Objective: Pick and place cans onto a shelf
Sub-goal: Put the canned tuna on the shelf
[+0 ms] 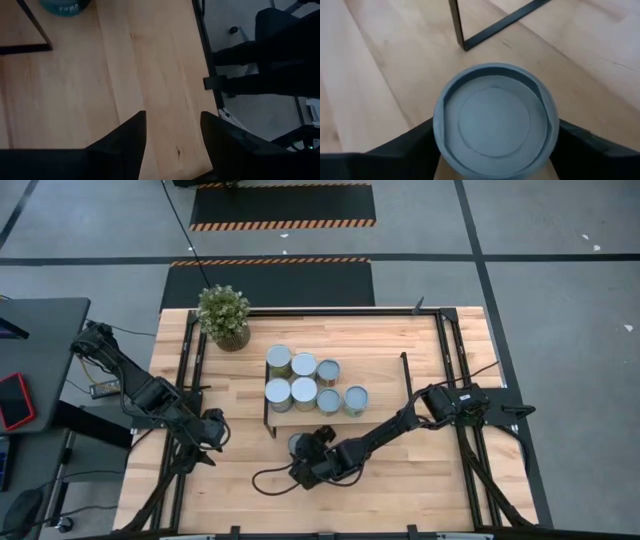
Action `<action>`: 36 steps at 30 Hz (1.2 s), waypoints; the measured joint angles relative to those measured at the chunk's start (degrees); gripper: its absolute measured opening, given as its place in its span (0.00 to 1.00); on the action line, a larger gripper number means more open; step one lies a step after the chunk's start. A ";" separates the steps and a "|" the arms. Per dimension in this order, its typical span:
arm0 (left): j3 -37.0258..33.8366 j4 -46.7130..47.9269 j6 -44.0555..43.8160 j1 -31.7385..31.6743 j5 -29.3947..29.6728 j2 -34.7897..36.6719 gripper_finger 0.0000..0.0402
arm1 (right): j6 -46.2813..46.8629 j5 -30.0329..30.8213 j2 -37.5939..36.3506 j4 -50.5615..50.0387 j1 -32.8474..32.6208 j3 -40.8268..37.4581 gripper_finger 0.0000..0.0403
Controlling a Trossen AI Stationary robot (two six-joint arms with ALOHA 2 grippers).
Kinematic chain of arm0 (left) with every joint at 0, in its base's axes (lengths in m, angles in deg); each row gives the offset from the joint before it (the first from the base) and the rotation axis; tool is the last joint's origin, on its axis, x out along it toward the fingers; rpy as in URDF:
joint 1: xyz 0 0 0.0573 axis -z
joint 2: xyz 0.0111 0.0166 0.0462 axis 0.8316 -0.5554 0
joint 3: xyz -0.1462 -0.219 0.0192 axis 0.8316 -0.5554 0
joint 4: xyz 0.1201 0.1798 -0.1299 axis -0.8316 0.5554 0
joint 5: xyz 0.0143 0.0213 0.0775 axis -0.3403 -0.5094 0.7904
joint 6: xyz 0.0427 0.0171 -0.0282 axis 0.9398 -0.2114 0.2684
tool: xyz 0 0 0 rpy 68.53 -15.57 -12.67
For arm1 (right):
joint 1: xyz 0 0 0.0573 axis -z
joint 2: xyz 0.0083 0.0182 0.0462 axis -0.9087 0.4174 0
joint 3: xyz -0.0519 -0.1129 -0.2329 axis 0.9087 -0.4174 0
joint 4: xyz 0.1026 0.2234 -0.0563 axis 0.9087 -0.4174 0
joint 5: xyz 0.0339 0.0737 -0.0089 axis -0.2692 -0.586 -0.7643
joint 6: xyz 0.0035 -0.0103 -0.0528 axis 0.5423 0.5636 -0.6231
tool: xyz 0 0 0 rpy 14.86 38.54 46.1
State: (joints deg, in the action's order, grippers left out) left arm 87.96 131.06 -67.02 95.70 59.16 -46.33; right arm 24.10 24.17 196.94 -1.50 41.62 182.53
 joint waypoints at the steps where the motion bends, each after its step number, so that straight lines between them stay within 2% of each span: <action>1: 0.00 -0.37 0.00 0.02 0.00 0.07 0.48 | -0.19 -0.37 -0.04 0.07 0.11 0.00 0.75; 3: -0.02 -1.25 -0.20 0.04 0.00 0.56 0.48 | -0.45 -1.96 -0.15 -0.04 0.22 0.14 0.73; 9: -0.01 -1.55 1.01 0.00 0.06 1.51 0.48 | -2.85 -11.12 -1.24 -2.63 -0.12 4.99 0.73; 13: -0.01 -1.57 5.91 0.00 0.25 1.37 0.48 | -4.15 -15.55 -5.12 -5.21 -0.74 9.58 0.74; 16: -0.02 -1.67 7.04 -0.07 0.49 1.39 0.48 | -5.98 -17.29 -9.15 -11.42 -1.11 12.92 0.73; 21: -0.01 -1.82 6.85 -0.07 0.55 1.39 0.48 | -6.84 -16.11 -17.90 -24.31 -1.31 16.14 0.74; 24: -0.02 -1.99 5.58 -0.04 0.52 1.39 0.48 | -7.14 -15.14 -23.34 -28.25 -0.92 16.26 0.74; 31: -0.02 -2.41 5.55 -0.07 0.55 1.39 0.48 | -10.57 -4.82 -34.89 -40.72 2.61 16.30 0.74; 34: -0.02 -2.43 5.55 -0.05 0.55 1.39 0.48 | -10.34 -2.61 -37.99 -48.32 4.98 16.31 0.74; 36: -0.02 -2.44 5.55 -0.07 0.55 1.39 0.48 | -10.30 -3.27 -39.33 -52.61 6.60 16.28 0.74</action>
State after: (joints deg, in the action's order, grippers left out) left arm 87.94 128.61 -61.47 95.64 59.70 -44.94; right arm 13.81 20.90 157.61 -54.12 48.23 198.81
